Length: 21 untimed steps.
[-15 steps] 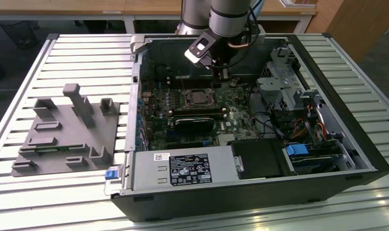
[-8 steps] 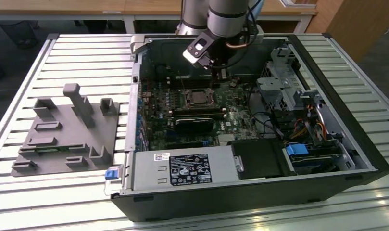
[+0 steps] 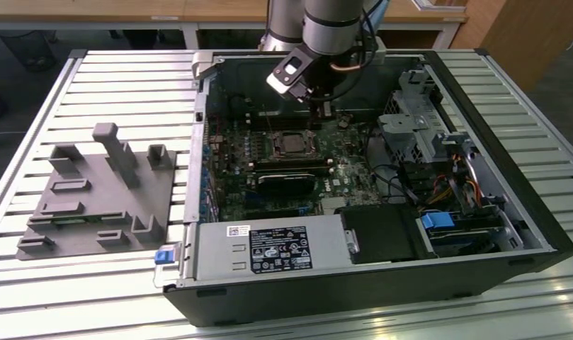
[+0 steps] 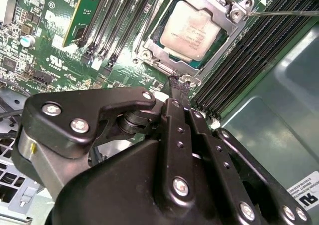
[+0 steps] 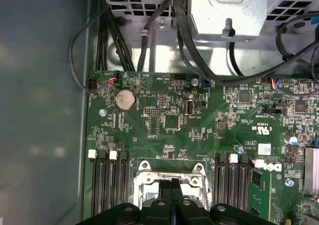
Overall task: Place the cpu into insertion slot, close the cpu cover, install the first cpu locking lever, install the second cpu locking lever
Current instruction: 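Close the cpu cover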
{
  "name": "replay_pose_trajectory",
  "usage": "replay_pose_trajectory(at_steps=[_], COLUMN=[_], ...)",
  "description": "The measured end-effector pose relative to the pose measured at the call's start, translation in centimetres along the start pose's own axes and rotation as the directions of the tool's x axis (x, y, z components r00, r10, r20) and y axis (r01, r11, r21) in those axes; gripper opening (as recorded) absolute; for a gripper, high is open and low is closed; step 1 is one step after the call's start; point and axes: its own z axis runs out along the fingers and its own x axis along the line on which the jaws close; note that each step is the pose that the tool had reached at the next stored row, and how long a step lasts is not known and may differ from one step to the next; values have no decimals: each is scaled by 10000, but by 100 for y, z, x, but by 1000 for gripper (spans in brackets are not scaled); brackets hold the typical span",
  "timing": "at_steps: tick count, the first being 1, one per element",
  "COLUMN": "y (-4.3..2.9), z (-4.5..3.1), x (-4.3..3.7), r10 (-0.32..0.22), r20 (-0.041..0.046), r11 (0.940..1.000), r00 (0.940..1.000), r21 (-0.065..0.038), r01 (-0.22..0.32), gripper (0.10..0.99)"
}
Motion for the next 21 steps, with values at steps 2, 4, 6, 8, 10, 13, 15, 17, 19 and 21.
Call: replay_pose_trajectory(at_steps=[2,4,6,8,10,13,15,17,19,21], y=[-9,-19,-29,-40,-53,-79,-104,-129,-155,-188], z=[1,3,5,8,13,33,57,84,110,131], x=[0,0,0,1,1,1,0,0,0,-1], r10=[0,0,0,0,0,0,0,0,0,-4], r20=[-2,-3,-3,-4,-8,-10,-13,-13,-16,-16], r11=[10000,10000,10000,10000,10000,10000,10000,10000,10000,10000], r00=[10000,10000,10000,10000,10000,10000,10000,10000,10000,10000], r21=[0,-1,0,0,-2,-1,-1,0,-1,-1], r01=[0,0,0,0,0,0,0,0,0,4], gripper=[125,125,125,125,125,125,125,125,125,125])
